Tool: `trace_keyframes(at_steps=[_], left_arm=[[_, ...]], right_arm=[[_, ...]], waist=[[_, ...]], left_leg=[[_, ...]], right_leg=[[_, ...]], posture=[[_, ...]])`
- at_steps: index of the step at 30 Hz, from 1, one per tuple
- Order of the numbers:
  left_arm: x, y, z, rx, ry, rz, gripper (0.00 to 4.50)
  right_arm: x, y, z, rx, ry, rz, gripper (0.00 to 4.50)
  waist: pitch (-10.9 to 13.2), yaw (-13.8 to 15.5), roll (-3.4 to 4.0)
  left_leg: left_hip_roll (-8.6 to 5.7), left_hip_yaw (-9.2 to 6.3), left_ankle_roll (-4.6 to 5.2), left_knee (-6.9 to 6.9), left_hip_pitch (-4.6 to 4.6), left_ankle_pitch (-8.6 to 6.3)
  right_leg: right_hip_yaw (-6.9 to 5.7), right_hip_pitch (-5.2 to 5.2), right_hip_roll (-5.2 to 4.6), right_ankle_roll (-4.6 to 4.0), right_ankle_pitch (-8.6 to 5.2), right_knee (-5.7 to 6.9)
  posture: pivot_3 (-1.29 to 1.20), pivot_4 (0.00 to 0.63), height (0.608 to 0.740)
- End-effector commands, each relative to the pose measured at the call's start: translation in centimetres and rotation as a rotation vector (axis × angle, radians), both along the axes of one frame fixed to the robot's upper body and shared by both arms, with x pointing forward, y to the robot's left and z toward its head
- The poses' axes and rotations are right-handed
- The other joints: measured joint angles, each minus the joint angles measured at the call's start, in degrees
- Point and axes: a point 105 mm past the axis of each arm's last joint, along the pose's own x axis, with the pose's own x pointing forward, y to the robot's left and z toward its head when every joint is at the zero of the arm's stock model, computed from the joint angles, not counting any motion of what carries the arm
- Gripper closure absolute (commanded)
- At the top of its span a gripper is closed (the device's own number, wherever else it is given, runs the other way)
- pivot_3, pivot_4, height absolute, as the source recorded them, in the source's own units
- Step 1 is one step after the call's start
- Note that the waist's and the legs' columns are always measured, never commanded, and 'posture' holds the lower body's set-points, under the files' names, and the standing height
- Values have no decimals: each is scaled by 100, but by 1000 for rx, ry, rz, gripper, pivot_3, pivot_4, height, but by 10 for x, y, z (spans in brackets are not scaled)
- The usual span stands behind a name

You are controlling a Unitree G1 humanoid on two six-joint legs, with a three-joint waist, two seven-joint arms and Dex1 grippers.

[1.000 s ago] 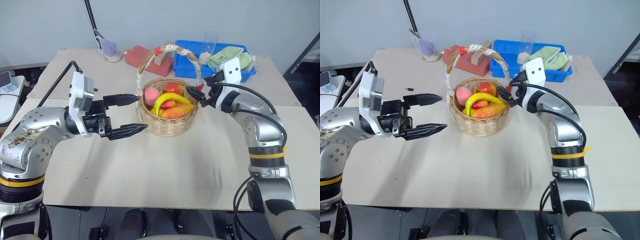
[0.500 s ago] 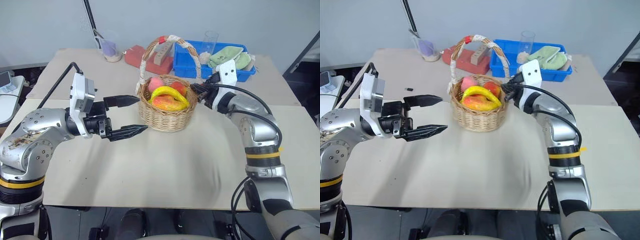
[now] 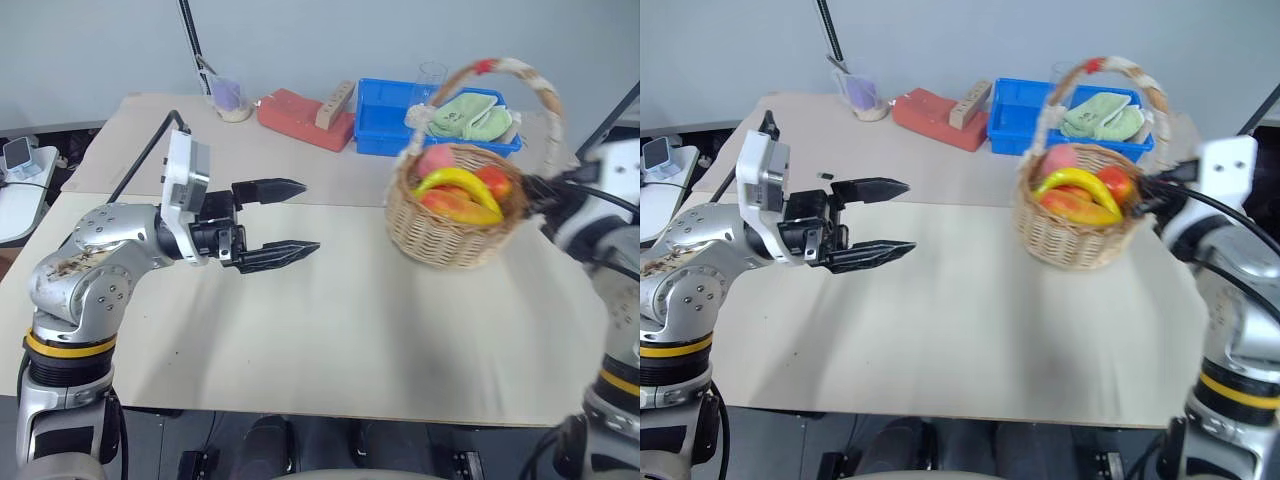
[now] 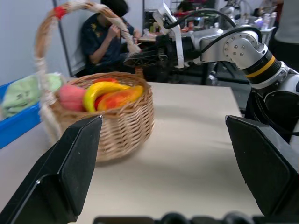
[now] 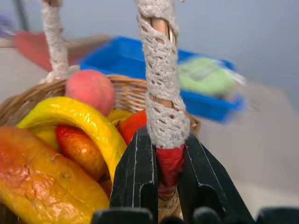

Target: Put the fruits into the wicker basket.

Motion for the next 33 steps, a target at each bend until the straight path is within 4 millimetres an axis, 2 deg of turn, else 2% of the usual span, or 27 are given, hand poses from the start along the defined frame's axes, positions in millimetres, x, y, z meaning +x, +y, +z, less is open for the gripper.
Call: trace_keyframes(at_steps=[1,6,7,11,16,17,26,29,33], left_arm=[[0,-3,6,-6,-28,-25,0],[2,-5,5,1,-35,-24,0],[3,-4,5,4,-37,-21,0],[5,-1,3,10,-38,9,0],[6,8,-1,23,-39,73,0],[7,10,-2,27,-40,87,0],[11,32,-14,90,-22,226,0],[10,47,-21,145,-7,282,0],[6,72,-37,265,38,373,0]], right_arm=[[-12,-20,13,2,-81,-47,4318],[-10,-30,0,48,-59,-66,4319],[-9,-31,0,53,-64,-65,3309],[-9,-31,3,62,-82,-59,2042],[-19,-27,5,27,-56,5,285],[-22,-29,4,9,-33,13,51],[-58,-47,-9,-135,168,115,51],[-72,-39,-15,-176,256,221,51],[-87,-9,-24,-270,363,443,51]], waist=[[0,-33,0],[0,-129,3],[0,-131,4],[0,-120,4],[0,-110,4],[0,-105,4],[0,-53,3],[0,-60,3],[1,-106,3]], left_leg=[[0,0,0,0,0,0],[0,-22,6,1,0,4],[0,-26,6,1,5,4],[0,-29,6,0,20,4],[2,-33,6,0,17,4],[2,-33,7,0,17,3],[2,-36,8,1,20,3],[4,-36,8,0,30,3],[14,-34,9,-6,42,2]], right_leg=[[3,1,0,0,0,-1],[23,10,5,2,-1,1],[23,11,5,3,-1,2],[23,11,5,3,-1,2],[24,12,1,4,-1,-1],[23,12,2,4,-2,-1],[20,19,-3,8,-4,-4],[20,24,-1,10,-5,-3],[23,26,4,31,-20,-1]], posture=[[0,150,726],[0,150,726],[0,150,726],[0,150,726],[0,150,726],[0,150,726],[0,150,726],[0,150,726],[0,150,726]])
